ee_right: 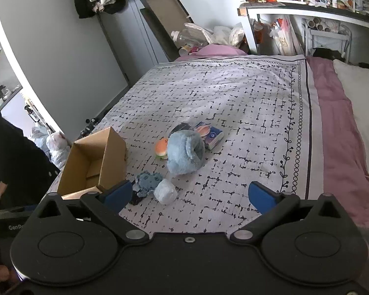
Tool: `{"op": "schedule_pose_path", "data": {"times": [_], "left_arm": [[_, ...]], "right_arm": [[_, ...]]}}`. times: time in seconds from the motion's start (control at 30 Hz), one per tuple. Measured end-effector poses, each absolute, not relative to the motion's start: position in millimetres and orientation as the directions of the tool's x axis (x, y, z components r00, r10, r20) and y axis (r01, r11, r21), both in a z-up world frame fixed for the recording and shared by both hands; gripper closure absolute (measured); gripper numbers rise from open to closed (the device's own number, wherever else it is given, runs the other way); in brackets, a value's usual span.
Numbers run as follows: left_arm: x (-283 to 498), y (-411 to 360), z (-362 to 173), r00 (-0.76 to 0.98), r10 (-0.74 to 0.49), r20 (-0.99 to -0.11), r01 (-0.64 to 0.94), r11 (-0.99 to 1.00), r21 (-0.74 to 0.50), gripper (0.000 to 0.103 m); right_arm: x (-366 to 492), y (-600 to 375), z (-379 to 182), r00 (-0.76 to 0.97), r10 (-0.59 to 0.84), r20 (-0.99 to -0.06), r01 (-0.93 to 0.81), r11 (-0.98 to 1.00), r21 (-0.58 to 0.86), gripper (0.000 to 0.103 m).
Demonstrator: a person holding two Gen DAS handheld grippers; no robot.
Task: Organize soft objects
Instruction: 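Move both grippers down toward the fluffy light blue plush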
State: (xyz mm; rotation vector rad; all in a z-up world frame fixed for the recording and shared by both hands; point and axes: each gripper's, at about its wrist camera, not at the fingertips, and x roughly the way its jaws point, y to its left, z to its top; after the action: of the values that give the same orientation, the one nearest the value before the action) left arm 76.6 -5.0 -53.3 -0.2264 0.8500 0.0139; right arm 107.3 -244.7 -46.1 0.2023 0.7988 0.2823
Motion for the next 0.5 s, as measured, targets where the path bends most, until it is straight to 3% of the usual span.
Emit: {"op": "schedule_pose_path", "data": {"times": [0.27,0.5], "left_arm": [[99,-11,-60,0.657,-0.110,-0.746,-0.075,0.975,-0.210,0.008],[124,-21,-64,0.659,-0.142,-0.738,-0.052,0.971,-0.233,0.016]], "right_arm": [[132,-252,-56,0.647,0.347,-0.679,-0.135,0.929,0.345,0.009],[158,-261,-63,0.646,0.357,-0.674,-0.092,0.914,0.396,0.025]]}}
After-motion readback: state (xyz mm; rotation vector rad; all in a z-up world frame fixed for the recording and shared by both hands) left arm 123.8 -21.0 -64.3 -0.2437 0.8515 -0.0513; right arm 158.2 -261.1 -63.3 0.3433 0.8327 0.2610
